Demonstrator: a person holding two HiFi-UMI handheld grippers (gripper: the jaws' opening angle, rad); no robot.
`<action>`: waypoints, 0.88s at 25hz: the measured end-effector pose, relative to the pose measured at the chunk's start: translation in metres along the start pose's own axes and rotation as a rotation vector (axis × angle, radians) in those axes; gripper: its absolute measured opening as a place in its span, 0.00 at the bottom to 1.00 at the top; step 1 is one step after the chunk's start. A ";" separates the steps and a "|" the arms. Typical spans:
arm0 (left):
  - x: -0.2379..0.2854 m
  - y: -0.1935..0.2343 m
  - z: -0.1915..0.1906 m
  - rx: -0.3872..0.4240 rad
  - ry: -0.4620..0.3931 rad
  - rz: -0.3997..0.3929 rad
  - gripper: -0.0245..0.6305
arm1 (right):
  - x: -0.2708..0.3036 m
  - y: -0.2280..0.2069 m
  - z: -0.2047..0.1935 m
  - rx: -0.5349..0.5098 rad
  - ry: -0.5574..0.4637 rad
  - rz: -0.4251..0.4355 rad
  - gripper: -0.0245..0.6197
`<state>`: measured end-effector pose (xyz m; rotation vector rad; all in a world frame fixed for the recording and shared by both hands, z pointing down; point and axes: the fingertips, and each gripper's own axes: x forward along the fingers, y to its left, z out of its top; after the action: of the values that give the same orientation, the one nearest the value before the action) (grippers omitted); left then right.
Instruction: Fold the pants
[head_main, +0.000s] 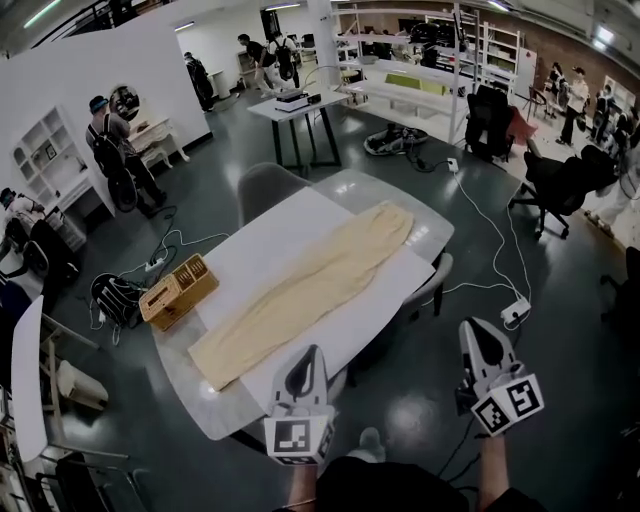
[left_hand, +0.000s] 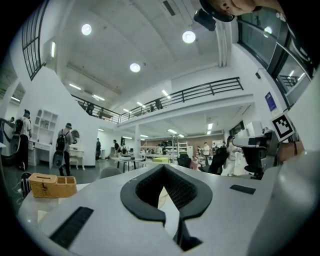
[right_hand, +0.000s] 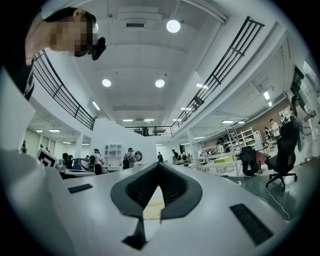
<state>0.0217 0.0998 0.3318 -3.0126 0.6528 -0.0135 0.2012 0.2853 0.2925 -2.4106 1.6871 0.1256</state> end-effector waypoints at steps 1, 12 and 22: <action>0.010 0.001 0.000 -0.005 -0.002 -0.003 0.05 | 0.008 -0.004 -0.001 -0.002 0.001 -0.001 0.06; 0.060 0.028 -0.019 -0.045 0.030 0.000 0.05 | 0.064 -0.029 -0.024 0.009 0.052 -0.018 0.06; 0.098 0.037 -0.029 -0.053 0.063 0.018 0.05 | 0.114 -0.055 -0.039 0.027 0.077 -0.006 0.06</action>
<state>0.0949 0.0245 0.3581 -3.0678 0.6972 -0.0920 0.2910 0.1904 0.3165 -2.4303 1.7017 0.0087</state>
